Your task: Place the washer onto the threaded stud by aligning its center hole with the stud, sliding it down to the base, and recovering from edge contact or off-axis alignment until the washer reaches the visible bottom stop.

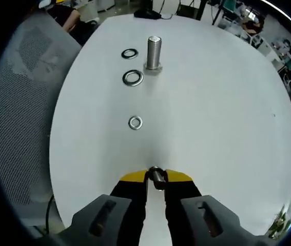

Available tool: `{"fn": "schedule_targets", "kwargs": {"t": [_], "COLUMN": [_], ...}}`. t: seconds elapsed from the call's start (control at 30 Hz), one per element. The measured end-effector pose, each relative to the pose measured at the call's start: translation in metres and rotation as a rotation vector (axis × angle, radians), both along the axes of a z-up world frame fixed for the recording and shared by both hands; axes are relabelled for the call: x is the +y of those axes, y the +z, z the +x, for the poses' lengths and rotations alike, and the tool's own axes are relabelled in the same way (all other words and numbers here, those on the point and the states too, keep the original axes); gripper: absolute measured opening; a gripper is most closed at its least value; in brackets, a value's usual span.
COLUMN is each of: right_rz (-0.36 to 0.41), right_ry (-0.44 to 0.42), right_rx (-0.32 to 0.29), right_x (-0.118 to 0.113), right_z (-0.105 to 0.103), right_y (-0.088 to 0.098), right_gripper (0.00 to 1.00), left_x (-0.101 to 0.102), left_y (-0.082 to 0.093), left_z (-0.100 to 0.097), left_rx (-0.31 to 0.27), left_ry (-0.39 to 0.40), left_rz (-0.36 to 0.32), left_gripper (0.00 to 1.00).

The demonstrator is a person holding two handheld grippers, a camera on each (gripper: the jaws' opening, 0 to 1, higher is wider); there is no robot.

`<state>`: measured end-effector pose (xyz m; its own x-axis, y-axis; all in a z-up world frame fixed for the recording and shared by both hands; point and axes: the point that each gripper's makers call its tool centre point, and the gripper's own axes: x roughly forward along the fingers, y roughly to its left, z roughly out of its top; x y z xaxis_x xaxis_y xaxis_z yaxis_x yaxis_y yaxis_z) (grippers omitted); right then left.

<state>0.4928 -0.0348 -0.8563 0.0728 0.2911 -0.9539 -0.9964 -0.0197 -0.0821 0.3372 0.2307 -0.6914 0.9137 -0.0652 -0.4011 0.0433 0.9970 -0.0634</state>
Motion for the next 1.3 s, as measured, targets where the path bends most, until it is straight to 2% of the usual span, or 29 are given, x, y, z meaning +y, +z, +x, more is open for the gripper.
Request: {"fn": "schedule_targets", "kwargs": {"t": [0.33, 0.57, 0.73, 0.93, 1.3], "right_rz": [0.086, 0.119, 0.119, 0.078, 0.054], "right_ry": [-0.024, 0.01, 0.032, 0.042, 0.029], "right_rx": [-0.018, -0.016, 0.015, 0.043, 0.065], "right_x": [0.012, 0.031, 0.046, 0.055, 0.06], "right_z": [0.001, -0.007, -0.017, -0.027, -0.029], "right_y": [0.023, 0.035, 0.028, 0.013, 0.0], "right_gripper": [0.19, 0.2, 0.2, 0.19, 0.19], "left_x": [0.0, -0.001, 0.0, 0.0, 0.0], "left_y": [0.0, 0.0, 0.0, 0.001, 0.001], "left_z": [0.0, 0.0, 0.0, 0.0, 0.0], "left_rx": [0.002, 0.001, -0.002, -0.007, -0.007], "left_ry": [-0.003, -0.004, -0.002, 0.0, 0.0], "left_rz": [0.001, 0.001, 0.0, -0.003, -0.003], "left_gripper": [0.14, 0.14, 0.14, 0.14, 0.14]}}
